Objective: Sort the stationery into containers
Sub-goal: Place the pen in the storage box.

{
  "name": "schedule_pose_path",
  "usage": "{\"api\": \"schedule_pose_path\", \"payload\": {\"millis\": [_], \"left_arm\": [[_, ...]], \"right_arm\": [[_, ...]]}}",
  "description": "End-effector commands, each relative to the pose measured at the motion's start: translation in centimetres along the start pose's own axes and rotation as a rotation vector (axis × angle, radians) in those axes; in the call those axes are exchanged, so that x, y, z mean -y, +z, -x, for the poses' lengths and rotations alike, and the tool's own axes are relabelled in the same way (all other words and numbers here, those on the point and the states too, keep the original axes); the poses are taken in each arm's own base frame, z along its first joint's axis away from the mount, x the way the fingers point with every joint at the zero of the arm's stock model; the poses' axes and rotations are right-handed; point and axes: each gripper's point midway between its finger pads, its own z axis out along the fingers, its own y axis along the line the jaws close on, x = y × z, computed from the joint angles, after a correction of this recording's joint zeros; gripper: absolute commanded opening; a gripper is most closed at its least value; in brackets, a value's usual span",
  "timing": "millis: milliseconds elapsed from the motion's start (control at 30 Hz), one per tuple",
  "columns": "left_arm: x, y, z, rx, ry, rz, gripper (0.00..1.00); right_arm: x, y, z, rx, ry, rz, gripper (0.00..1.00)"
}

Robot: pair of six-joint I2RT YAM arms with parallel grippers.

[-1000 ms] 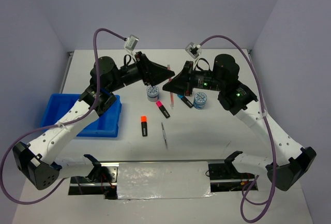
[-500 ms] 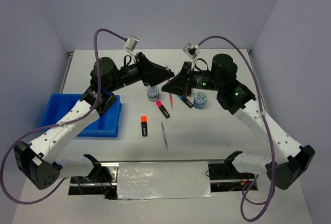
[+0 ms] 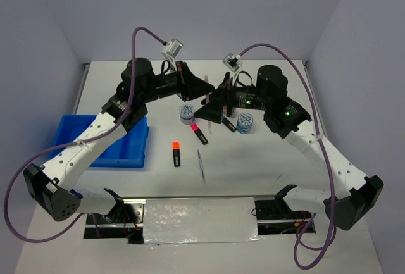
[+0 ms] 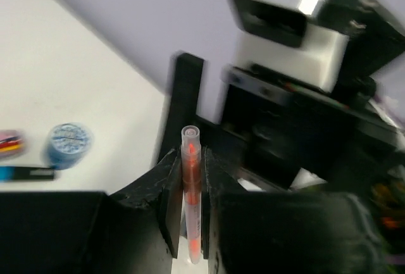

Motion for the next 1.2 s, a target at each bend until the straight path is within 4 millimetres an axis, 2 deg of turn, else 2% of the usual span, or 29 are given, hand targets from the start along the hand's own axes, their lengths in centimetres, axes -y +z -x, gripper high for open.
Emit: {"api": "schedule_pose_path", "payload": {"millis": [0,33,67,100,133,200,233,300,333,367,467,533,567,633,667,733,767,900,967,1000,1100,1167], "left_arm": [[-5.9,-1.3,1.5,-0.029,0.099,0.351,0.00],[-8.5,-2.7,2.3,-0.028,0.129,0.461,0.00],[-11.0,-4.2,1.5,-0.066,0.112,0.578,0.00],[-13.5,-5.9,2.0,-0.046,0.128,0.702,0.00],[-15.8,-7.9,2.6,-0.031,0.137,0.799,0.00],[-19.4,-11.3,1.7,-0.070,0.162,0.978,0.00],[-21.2,-13.4,2.1,-0.070,0.193,1.086,0.00],[-23.4,-15.8,1.3,-0.117,0.212,1.227,0.00],[-24.6,-17.8,1.6,-0.134,0.261,1.348,0.00],[-26.1,-18.7,0.9,-0.180,0.274,1.423,0.00],[-28.4,-22.2,-0.7,-0.309,0.293,1.613,0.00],[-29.3,-23.7,-2.2,-0.349,0.283,1.665,0.00],[-29.6,-24.6,-3.6,-0.374,0.271,1.672,0.00],[-30.1,-24.8,-4.2,-0.318,0.260,1.655,0.00],[-30.3,-25.6,-5.7,-0.332,0.245,1.652,0.00],[-30.8,-25.8,-6.5,-0.299,0.234,1.636,0.00],[-31.0,-26.2,-7.7,-0.314,0.220,1.624,0.00],[-31.0,-25.8,-9.3,-0.282,0.164,1.567,0.00],[-30.9,-26.0,-9.8,-0.276,0.148,1.570,0.07],[-31.0,-26.3,-10.0,-0.270,0.131,1.580,0.15],[-31.0,-26.6,-11.2,-0.291,0.109,1.577,0.29],[-30.9,-27.2,-12.1,-0.305,0.101,1.586,0.36]], "right_arm": [[2.0,-0.8,-0.2,0.001,-0.018,-0.085,1.00],[2.9,-1.3,-0.9,-0.004,-0.004,-0.116,1.00],[3.4,-2.7,-0.7,0.021,-0.021,-0.149,1.00],[5.2,-3.4,-2.0,0.019,0.000,-0.220,1.00],[5.9,-4.2,-2.2,0.033,-0.003,-0.268,1.00],[6.5,-6.3,-2.7,0.049,-0.021,-0.340,1.00],[7.2,-7.1,-3.1,0.047,-0.018,-0.371,1.00],[7.2,-8.0,-4.0,0.029,-0.012,-0.406,1.00],[7.4,-8.3,-4.1,0.026,-0.016,-0.423,1.00],[7.1,-8.5,-4.2,0.023,-0.028,-0.423,1.00],[6.8,-9.0,-4.9,0.010,-0.032,-0.425,1.00],[6.7,-9.2,-5.4,0.004,-0.034,-0.424,1.00],[6.4,-9.3,-5.5,0.006,-0.041,-0.416,1.00],[6.4,-9.4,-5.8,0.002,-0.043,-0.414,1.00],[6.1,-9.3,-6.0,-0.003,-0.046,-0.399,1.00],[6.2,-9.2,-6.2,-0.008,-0.043,-0.393,1.00],[6.1,-9.2,-6.2,-0.007,-0.045,-0.386,1.00],[5.9,-8.8,-6.4,-0.009,-0.037,-0.360,1.00],[6.1,-8.6,-6.4,-0.012,-0.031,-0.361,1.00],[6.1,-8.6,-6.3,-0.013,-0.034,-0.360,1.00],[6.8,-8.3,-6.6,-0.027,-0.020,-0.369,1.00],[7.4,-8.2,-6.9,-0.038,-0.005,-0.387,1.00]]}}
